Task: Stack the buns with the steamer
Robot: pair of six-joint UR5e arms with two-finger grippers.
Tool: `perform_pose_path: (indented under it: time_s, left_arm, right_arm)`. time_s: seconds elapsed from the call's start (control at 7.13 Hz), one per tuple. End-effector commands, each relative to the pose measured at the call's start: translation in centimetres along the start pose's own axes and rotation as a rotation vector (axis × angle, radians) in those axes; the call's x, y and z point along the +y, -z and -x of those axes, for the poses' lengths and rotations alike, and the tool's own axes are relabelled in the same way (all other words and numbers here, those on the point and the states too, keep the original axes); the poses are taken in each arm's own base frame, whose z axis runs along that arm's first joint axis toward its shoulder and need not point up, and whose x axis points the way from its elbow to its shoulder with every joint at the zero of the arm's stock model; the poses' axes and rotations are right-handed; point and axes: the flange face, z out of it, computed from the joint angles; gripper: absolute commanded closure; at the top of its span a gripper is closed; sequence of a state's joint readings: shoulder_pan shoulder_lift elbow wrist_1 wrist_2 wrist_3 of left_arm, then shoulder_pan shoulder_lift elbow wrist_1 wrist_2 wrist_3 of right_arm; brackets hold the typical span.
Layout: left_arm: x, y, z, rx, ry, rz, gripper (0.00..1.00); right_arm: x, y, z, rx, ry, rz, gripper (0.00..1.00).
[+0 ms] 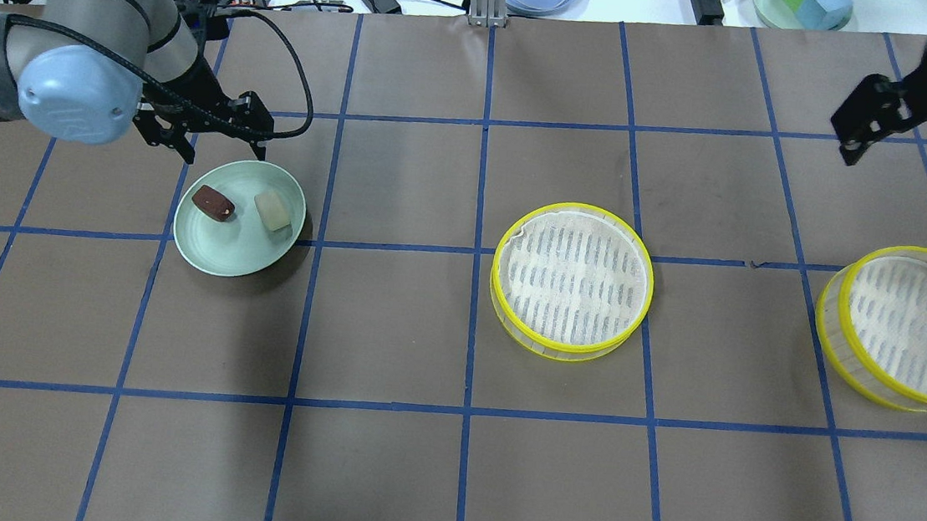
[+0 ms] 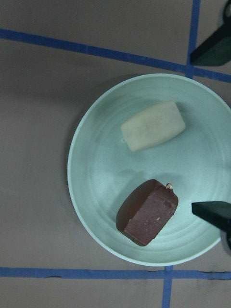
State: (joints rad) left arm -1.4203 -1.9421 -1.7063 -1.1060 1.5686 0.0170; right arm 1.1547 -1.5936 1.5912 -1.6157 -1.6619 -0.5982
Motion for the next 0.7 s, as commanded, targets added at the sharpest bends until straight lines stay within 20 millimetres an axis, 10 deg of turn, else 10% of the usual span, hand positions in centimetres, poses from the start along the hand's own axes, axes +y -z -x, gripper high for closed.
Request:
perform_pose_path:
  time_s: [0.0,0.56]
  left_arm:
    - [-1.6,-4.0,-0.5,0.051,0.006,-0.009,0.00]
    - [-1.4,-5.5,-0.5,0.050,0.019,0.020,0.10]
  right_arm:
    - [3.6,-7.0,-8.7,-0.065,-0.038,0.071,0.01]
    - [6.6,-22.0,-19.9,-0.144,-0.076,0.126,0.07]
